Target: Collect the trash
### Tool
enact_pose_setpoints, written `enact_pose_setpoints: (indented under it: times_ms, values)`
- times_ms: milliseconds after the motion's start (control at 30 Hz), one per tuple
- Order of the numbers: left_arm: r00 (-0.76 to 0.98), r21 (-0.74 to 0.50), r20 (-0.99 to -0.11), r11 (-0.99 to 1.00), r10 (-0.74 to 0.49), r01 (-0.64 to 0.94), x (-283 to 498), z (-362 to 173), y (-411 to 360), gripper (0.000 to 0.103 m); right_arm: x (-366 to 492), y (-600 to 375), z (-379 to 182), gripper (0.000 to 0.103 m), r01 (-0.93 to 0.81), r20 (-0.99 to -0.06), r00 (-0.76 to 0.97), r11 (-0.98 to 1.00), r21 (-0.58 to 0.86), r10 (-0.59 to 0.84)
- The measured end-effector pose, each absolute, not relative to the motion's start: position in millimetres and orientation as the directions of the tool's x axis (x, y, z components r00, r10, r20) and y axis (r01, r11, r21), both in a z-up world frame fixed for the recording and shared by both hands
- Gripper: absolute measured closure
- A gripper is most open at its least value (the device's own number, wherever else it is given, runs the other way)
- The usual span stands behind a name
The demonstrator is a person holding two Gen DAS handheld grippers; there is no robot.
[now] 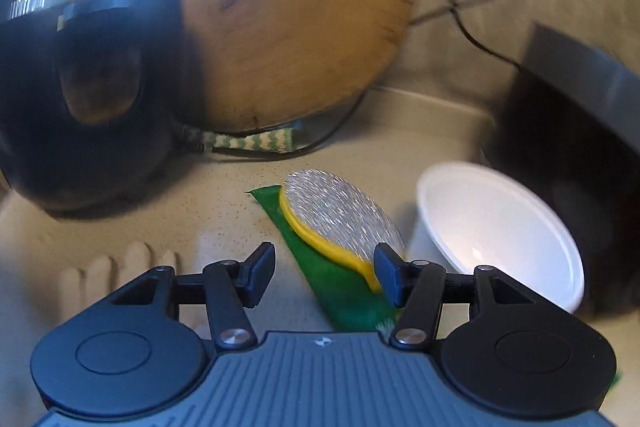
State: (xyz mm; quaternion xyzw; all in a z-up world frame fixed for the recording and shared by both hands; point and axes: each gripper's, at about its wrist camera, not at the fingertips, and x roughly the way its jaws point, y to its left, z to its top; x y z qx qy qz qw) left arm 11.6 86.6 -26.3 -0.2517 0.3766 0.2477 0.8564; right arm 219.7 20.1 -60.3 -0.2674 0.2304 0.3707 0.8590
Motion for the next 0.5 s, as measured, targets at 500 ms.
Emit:
enact_pose_setpoints:
  times_ms: [500]
  values:
    - [0.602, -0.250, -0.775, 0.780, 0.194, -0.574, 23, -28, 82, 0.085, 196, -34, -34, 0.084, -0.791, -0.634, 0.499, 0.610, -0.053, 0.591]
